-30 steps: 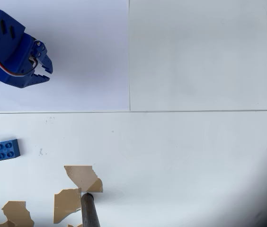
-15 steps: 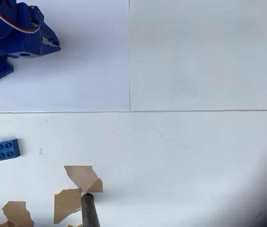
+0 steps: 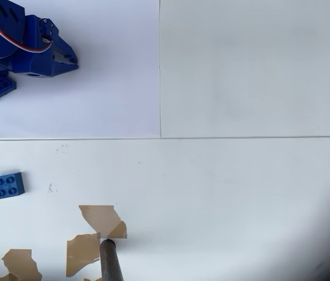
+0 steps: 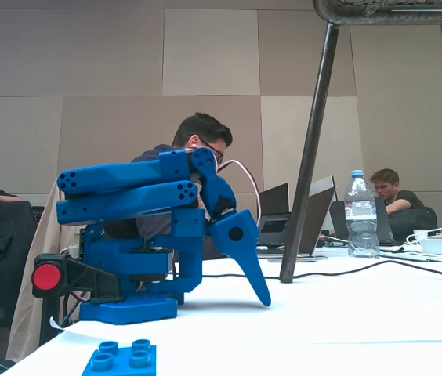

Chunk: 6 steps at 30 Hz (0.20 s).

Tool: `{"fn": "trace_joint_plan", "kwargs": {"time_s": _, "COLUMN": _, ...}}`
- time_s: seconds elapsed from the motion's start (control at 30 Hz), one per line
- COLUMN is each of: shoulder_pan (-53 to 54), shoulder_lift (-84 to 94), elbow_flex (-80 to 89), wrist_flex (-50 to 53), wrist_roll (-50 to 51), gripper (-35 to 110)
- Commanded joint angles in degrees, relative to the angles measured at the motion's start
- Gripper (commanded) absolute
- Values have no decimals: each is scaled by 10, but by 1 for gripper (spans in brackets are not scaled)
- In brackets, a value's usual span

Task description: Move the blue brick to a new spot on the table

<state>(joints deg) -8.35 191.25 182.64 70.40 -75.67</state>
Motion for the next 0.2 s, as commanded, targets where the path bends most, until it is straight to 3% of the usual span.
{"fn": "trace_joint_plan", "kwargs": {"time_s": 0.0, "shoulder_pan": -11, "shoulder_lift": 1, "elbow_flex": 18, "wrist_flex": -11, "wrist_roll": 41, "gripper": 3}}
{"fn": "trace_joint_plan", "kwargs": {"time_s": 0.17, "shoulder_pan": -10, "shoulder_lift": 1, "elbow_flex": 18, "wrist_flex": -11, "wrist_roll": 41, "gripper": 3}}
